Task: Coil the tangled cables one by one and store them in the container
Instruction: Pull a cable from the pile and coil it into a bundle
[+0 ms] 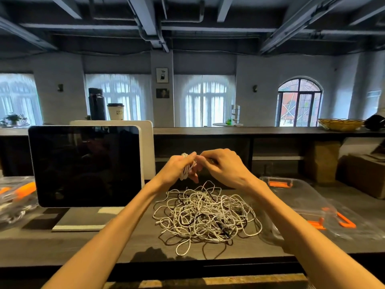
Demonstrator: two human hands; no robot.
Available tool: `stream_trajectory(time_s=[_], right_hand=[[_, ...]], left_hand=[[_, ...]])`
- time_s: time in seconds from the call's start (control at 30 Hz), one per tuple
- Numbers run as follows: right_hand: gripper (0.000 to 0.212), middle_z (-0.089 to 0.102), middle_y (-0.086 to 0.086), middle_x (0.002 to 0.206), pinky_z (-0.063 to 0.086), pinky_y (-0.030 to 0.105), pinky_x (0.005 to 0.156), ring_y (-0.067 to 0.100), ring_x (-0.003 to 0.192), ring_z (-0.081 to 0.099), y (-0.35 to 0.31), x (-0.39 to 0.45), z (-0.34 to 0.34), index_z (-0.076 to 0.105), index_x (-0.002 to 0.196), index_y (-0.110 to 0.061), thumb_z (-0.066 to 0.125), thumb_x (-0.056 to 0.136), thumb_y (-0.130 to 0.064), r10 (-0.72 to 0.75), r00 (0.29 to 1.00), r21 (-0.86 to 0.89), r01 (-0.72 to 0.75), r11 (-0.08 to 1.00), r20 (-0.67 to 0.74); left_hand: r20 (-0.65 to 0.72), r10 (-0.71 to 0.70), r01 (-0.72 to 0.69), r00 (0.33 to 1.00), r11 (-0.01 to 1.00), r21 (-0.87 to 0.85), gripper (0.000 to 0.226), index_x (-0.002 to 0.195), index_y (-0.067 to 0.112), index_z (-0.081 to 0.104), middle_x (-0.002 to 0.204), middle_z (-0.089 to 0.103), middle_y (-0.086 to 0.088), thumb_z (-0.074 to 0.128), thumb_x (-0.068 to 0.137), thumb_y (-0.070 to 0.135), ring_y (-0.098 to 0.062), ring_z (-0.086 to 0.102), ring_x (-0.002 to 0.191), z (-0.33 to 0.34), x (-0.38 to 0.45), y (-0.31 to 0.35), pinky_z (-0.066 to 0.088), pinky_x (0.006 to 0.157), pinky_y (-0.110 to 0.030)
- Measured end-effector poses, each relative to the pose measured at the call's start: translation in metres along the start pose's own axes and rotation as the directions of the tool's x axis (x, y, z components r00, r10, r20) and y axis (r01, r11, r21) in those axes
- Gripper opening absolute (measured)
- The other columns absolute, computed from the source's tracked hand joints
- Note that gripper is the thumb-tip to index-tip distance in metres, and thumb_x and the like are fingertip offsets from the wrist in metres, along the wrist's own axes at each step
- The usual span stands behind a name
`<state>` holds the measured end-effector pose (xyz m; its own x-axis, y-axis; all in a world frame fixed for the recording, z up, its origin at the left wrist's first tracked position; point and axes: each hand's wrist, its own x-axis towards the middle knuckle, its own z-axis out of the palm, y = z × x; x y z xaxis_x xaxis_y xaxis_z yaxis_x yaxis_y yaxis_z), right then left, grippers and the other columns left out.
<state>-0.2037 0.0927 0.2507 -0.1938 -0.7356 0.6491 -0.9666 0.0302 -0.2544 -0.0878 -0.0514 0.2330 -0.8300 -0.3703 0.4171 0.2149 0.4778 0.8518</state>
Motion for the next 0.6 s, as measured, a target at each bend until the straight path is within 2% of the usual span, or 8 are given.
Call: stream_trajectory(time_s=[0.1, 0.2, 0.27, 0.33, 0.43, 0.5, 0.53, 0.6], right_hand=[[0.034, 0.072, -0.012, 0.079, 0.056, 0.038, 0.071, 0.008, 0.074, 0.065, 0.000, -0.004, 0.004, 0.076, 0.089, -0.027, 0.052, 0.105, -0.044, 0.016, 0.999, 0.068, -0.013, 0.998, -0.048], [0.028, 0.070, -0.012, 0.079, 0.053, 0.026, 0.069, 0.008, 0.074, 0.065, 0.003, -0.014, 0.010, 0.075, 0.088, -0.026, 0.055, 0.105, -0.035, 0.091, 0.991, 0.199, -0.070, 0.978, -0.101], [0.027, 0.069, -0.010, 0.076, 0.051, 0.025, 0.066, 0.010, 0.072, 0.065, 0.010, -0.021, 0.013, 0.076, 0.089, -0.024, 0.055, 0.105, -0.030, 0.156, 0.982, 0.282, -0.120, 0.952, -0.106], [0.025, 0.072, -0.004, 0.075, 0.055, 0.031, 0.071, 0.011, 0.072, 0.068, 0.020, -0.025, 0.018, 0.076, 0.097, -0.019, 0.053, 0.106, -0.025, 0.228, 0.974, 0.311, -0.211, 0.927, -0.017], [0.021, 0.075, -0.006, 0.081, 0.057, 0.041, 0.088, 0.007, 0.083, 0.072, 0.036, -0.023, 0.035, 0.071, 0.112, -0.020, 0.050, 0.107, -0.022, 0.301, 0.935, 0.167, -0.333, 0.928, 0.189], [0.022, 0.076, -0.009, 0.089, 0.051, 0.048, 0.098, 0.014, 0.096, 0.071, 0.045, -0.019, 0.050, 0.065, 0.119, -0.024, 0.052, 0.102, -0.027, 0.352, 0.914, 0.063, -0.371, 0.926, 0.204], [0.032, 0.076, -0.006, 0.096, 0.049, 0.051, 0.101, 0.018, 0.101, 0.070, 0.048, -0.015, 0.057, 0.062, 0.125, -0.025, 0.055, 0.095, -0.031, 0.394, 0.901, 0.106, -0.416, 0.903, 0.183], [0.041, 0.075, 0.000, 0.105, 0.052, 0.051, 0.100, 0.018, 0.102, 0.069, 0.055, -0.007, 0.069, 0.058, 0.128, -0.025, 0.058, 0.087, -0.032, 0.475, 0.871, 0.401, -0.483, 0.778, 0.127]], left_hand=[[0.039, -0.048, 0.052, 0.998, 0.991, -0.124, 0.048, 0.094, 0.006, 0.075, 0.086, 0.073, -0.002, 0.041, 0.107, 0.038, -0.022, 0.071, 0.084, 0.003, -0.003, -0.004, 0.055, 0.083, -0.032], [-0.038, -0.152, 0.130, 0.988, 0.929, -0.345, 0.045, 0.098, 0.000, 0.073, 0.101, 0.075, -0.015, 0.045, 0.106, 0.035, -0.025, 0.071, 0.100, 0.009, -0.005, -0.013, 0.049, 0.090, -0.033], [-0.097, -0.248, 0.138, 0.964, 0.776, -0.616, 0.035, 0.089, 0.004, 0.070, 0.090, 0.073, -0.014, 0.050, 0.105, 0.029, -0.025, 0.073, 0.096, 0.009, -0.004, -0.019, 0.052, 0.082, -0.028], [-0.069, -0.301, 0.128, 0.951, 0.588, -0.799, 0.031, 0.084, 0.006, 0.066, 0.078, 0.069, -0.010, 0.051, 0.104, 0.023, -0.024, 0.073, 0.086, 0.005, -0.001, -0.026, 0.056, 0.072, -0.025], [0.049, -0.298, 0.211, 0.953, 0.541, -0.814, 0.033, 0.074, 0.013, 0.054, 0.063, 0.045, -0.001, 0.048, 0.104, 0.024, -0.014, 0.053, 0.062, 0.004, 0.004, -0.038, 0.049, 0.065, -0.024], [0.123, -0.282, 0.269, 0.951, 0.566, -0.779, 0.036, 0.068, 0.016, 0.048, 0.063, 0.037, 0.001, 0.048, 0.102, 0.026, -0.012, 0.045, 0.055, 0.010, 0.009, -0.045, 0.045, 0.058, -0.022], [0.148, -0.274, 0.286, 0.950, 0.582, -0.761, 0.035, 0.066, 0.017, 0.047, 0.063, 0.036, 0.001, 0.050, 0.100, 0.026, -0.012, 0.044, 0.054, 0.013, 0.013, -0.049, 0.045, 0.055, -0.022], [0.174, -0.264, 0.304, 0.949, 0.609, -0.733, 0.033, 0.063, 0.018, 0.047, 0.063, 0.035, 0.001, 0.054, 0.094, 0.028, -0.012, 0.044, 0.052, 0.019, 0.020, -0.056, 0.044, 0.054, -0.022]])
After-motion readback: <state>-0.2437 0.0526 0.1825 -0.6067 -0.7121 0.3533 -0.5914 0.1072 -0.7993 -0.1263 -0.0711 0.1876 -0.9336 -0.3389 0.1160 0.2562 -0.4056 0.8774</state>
